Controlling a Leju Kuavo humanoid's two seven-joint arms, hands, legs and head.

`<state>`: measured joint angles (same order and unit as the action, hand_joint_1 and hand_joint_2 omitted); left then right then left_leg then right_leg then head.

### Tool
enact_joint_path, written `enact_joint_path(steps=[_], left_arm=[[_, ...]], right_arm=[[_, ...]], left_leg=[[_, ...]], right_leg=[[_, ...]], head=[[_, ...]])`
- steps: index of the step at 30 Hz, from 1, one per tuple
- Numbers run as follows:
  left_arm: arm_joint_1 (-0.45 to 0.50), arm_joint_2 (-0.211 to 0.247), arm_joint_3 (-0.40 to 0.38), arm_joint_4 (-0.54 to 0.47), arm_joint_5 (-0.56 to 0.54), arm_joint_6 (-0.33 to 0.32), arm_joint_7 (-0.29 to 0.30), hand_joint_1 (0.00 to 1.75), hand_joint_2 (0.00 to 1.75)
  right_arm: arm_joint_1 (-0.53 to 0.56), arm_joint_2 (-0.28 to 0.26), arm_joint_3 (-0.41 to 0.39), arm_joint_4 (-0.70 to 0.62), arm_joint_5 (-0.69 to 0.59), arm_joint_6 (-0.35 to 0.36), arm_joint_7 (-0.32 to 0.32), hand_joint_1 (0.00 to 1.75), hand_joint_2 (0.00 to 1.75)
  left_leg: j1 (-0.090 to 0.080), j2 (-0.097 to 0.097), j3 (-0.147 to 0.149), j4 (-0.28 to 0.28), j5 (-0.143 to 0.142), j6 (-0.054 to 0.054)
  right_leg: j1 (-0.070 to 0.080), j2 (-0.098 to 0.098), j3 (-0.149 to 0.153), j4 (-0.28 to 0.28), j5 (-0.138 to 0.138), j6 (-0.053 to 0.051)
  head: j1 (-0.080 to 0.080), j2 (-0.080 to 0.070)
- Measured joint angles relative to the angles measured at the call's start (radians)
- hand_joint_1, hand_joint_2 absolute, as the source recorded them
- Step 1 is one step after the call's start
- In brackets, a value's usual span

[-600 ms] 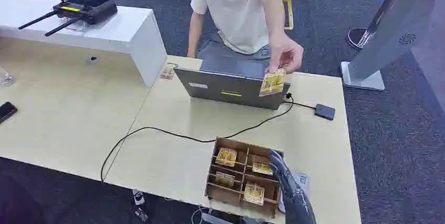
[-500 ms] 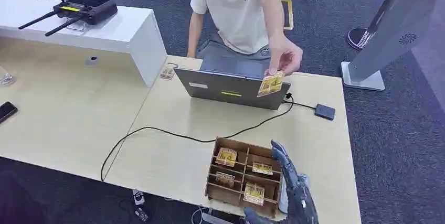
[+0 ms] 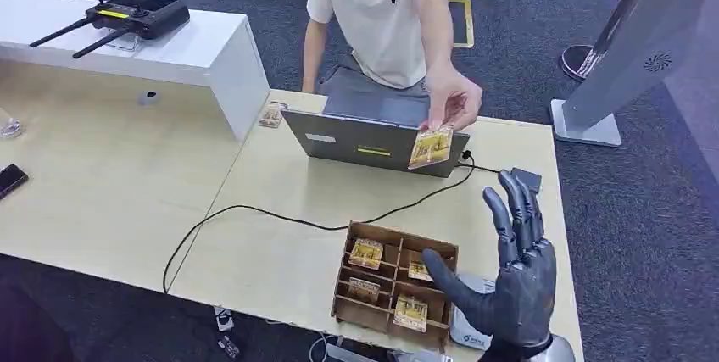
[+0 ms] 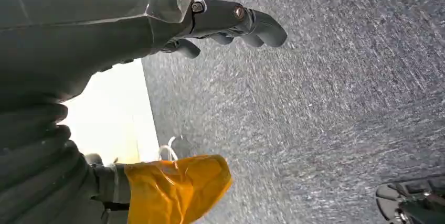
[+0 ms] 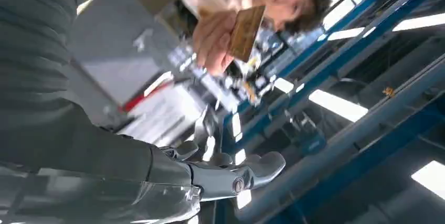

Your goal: Pass the card to the sensor for recognition and then transmit it.

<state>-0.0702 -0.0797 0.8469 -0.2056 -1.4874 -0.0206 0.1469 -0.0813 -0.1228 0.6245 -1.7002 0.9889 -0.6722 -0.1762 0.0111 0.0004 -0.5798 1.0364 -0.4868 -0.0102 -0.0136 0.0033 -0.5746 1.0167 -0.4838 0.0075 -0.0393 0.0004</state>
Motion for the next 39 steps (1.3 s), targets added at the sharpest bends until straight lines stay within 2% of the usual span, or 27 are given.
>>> enact_joint_path(steps=[11,18,19,20,21,22,39], left_arm=[[-0.033,-0.004,-0.060,0.000,-0.025,-0.038,0.011,0.00,1.75],[-0.042,-0.004,-0.092,0.000,-0.036,-0.045,0.016,0.00,1.75],[-0.043,-0.004,-0.093,0.000,-0.038,-0.048,0.017,0.00,1.75],[-0.043,-0.004,-0.095,0.000,-0.040,-0.050,0.018,0.00,1.75],[-0.044,-0.004,-0.098,0.000,-0.042,-0.052,0.018,0.00,1.75],[-0.044,-0.005,-0.100,0.000,-0.042,-0.053,0.018,0.00,1.75],[-0.045,-0.004,-0.119,0.000,-0.043,-0.056,0.019,0.00,1.75]], right_arm=[[-0.186,0.023,-0.003,0.187,0.330,-0.018,0.146,0.00,1.75],[-0.266,0.036,0.001,0.295,0.436,-0.018,0.196,0.00,1.75],[-0.274,0.038,0.002,0.305,0.442,-0.018,0.201,0.65,1.75],[-0.282,0.040,0.002,0.316,0.449,-0.018,0.207,1.40,1.75],[-0.289,0.042,0.003,0.325,0.452,-0.018,0.210,1.52,1.75],[-0.296,0.042,0.003,0.333,0.456,-0.018,0.214,1.73,1.75],[-0.303,0.056,0.005,0.385,0.459,-0.019,0.240,1.75,1.75]], left_leg=[[0.000,0.000,0.000,0.000,0.002,-0.001],[0.000,0.000,0.000,0.000,0.002,0.000],[0.000,0.000,0.000,0.000,0.002,0.000],[0.000,0.000,0.000,0.000,0.002,0.000],[0.000,0.000,0.000,0.000,0.002,0.000],[0.000,0.000,0.000,0.000,0.002,0.000],[0.000,0.000,0.000,0.000,0.002,0.000]], right_leg=[[0.000,0.000,0.000,0.000,0.001,-0.001],[0.000,0.000,0.000,0.000,0.001,-0.001],[0.000,0.000,0.000,0.000,0.001,-0.001],[0.000,0.000,0.000,0.000,0.001,-0.001],[0.000,0.000,0.000,0.000,0.001,-0.001],[0.000,0.000,0.000,0.000,0.001,-0.001],[0.000,0.000,0.000,0.000,0.001,-0.001]], head=[[0.000,0.000],[0.000,0.000],[0.000,0.000],[0.000,0.000],[0.000,0.000],[0.000,0.000],[0.000,0.000]])
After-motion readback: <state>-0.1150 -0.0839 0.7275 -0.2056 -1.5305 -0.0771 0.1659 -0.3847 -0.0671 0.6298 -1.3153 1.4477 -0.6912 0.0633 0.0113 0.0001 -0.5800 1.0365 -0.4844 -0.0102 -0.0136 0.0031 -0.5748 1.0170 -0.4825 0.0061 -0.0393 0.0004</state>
